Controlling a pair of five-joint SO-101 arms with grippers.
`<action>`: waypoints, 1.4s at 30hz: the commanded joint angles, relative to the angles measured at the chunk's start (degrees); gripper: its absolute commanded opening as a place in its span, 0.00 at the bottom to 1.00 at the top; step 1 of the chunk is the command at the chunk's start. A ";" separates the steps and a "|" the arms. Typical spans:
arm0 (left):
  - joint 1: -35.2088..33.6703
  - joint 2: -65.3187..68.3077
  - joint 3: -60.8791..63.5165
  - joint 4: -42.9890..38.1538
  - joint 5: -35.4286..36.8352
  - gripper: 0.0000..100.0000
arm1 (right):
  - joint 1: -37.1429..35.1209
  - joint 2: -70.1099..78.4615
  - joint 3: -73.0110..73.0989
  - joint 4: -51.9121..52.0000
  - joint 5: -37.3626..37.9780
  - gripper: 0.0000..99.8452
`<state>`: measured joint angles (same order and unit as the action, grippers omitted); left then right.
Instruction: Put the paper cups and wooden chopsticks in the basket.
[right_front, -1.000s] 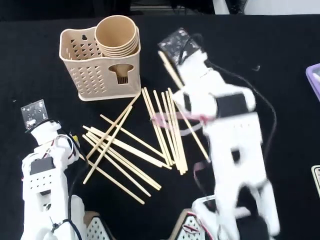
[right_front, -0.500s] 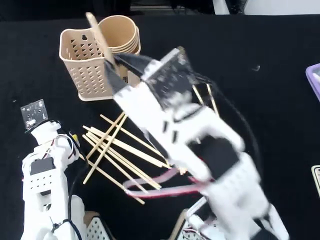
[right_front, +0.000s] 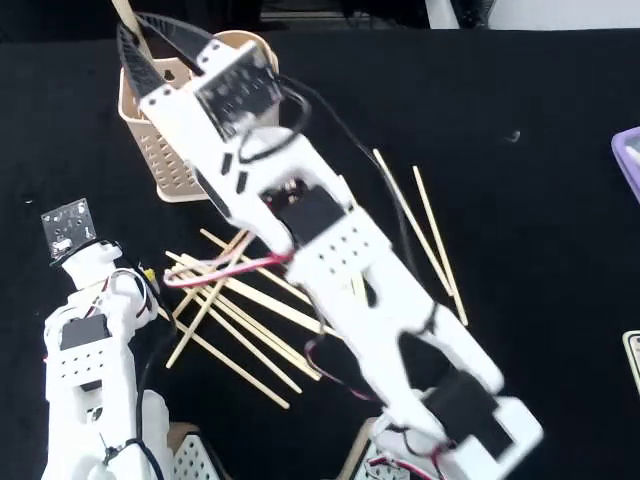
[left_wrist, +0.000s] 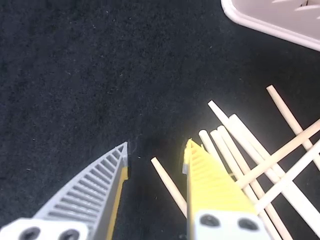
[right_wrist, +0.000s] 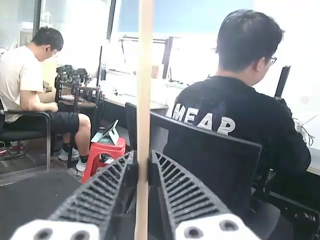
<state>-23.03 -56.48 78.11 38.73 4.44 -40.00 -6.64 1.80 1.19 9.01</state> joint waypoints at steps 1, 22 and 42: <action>-0.22 -1.05 -0.48 -1.05 0.35 0.19 | -0.44 6.64 -11.56 -1.49 -0.35 0.01; -0.22 -1.05 -0.48 -1.05 0.09 0.19 | 2.46 24.40 -17.01 9.49 -0.62 0.02; -0.31 -1.05 -0.48 -1.05 0.00 0.19 | 0.97 9.01 -52.00 80.88 -0.26 0.06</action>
<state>-23.03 -56.48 78.11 38.73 4.44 -38.68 9.71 -44.44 62.46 8.84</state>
